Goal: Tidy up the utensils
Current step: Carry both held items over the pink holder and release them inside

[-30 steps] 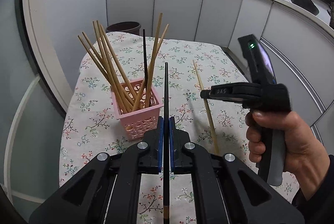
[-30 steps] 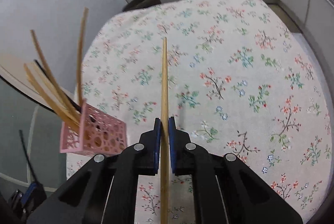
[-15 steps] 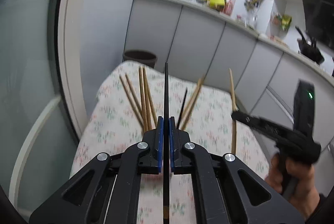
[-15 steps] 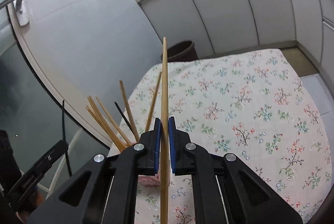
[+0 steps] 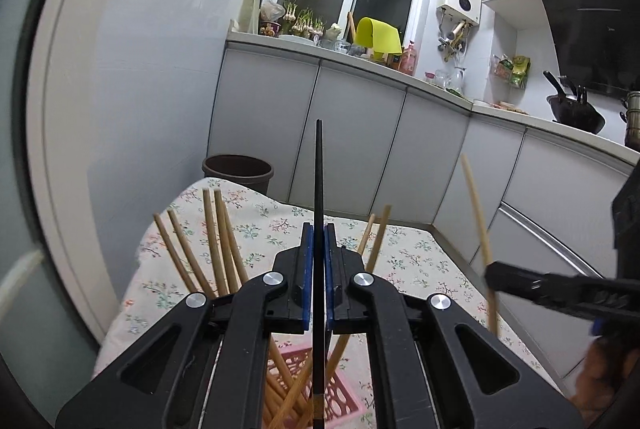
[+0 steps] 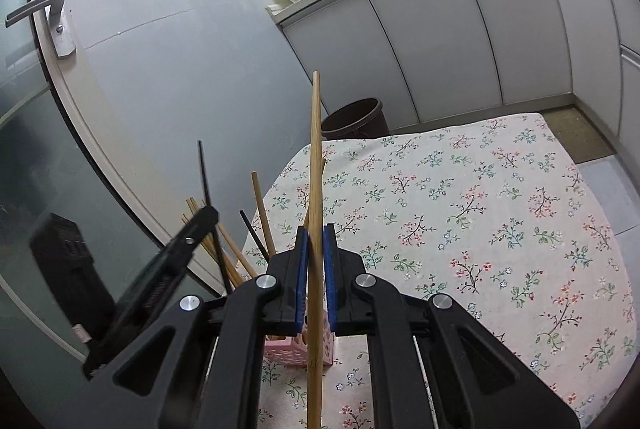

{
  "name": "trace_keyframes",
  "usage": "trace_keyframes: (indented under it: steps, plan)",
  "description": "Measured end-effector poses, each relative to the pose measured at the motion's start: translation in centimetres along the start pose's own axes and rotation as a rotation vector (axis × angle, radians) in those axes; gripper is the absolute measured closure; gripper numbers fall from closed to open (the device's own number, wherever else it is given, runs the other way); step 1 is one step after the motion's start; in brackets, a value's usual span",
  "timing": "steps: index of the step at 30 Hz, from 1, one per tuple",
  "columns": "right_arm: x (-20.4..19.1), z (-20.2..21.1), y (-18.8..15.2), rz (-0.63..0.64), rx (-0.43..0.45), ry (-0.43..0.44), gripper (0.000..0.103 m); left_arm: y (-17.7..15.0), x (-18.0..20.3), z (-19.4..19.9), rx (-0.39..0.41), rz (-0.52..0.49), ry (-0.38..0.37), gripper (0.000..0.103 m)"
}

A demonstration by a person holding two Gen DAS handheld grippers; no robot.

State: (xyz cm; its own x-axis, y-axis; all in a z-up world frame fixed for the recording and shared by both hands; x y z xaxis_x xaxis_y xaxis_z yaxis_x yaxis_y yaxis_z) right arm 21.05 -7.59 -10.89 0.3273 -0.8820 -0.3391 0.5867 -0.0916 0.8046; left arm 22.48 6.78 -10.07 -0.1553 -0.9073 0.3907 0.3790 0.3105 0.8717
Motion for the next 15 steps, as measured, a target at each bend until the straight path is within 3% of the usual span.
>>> trace_keyframes:
  steps: [8,15]
  plan:
    - [-0.1,0.5,0.0,0.019,0.008,-0.014,0.095,-1.0,-1.0,-1.0,0.049,-0.013,-0.003,0.098]
    - [-0.6,0.4,0.0,0.023,0.01,-0.01,0.095,0.2,-1.1,-0.2,0.092,0.015,-0.016,0.099]
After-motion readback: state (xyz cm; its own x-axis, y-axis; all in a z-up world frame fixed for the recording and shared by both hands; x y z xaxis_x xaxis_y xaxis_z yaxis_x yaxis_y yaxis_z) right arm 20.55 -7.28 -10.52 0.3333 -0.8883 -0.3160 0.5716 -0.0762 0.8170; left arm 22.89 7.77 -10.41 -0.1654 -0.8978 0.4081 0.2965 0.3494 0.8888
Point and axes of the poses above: each gripper's, at about its wrist camera, not at the fingertips, and z roughly against the way its jaws point, x to its right, y to its top, the point moved 8 cm from there along -z, roughly the way its jaws point, and after that the axes turned 10 degrees about z, right-handed, at the moved point
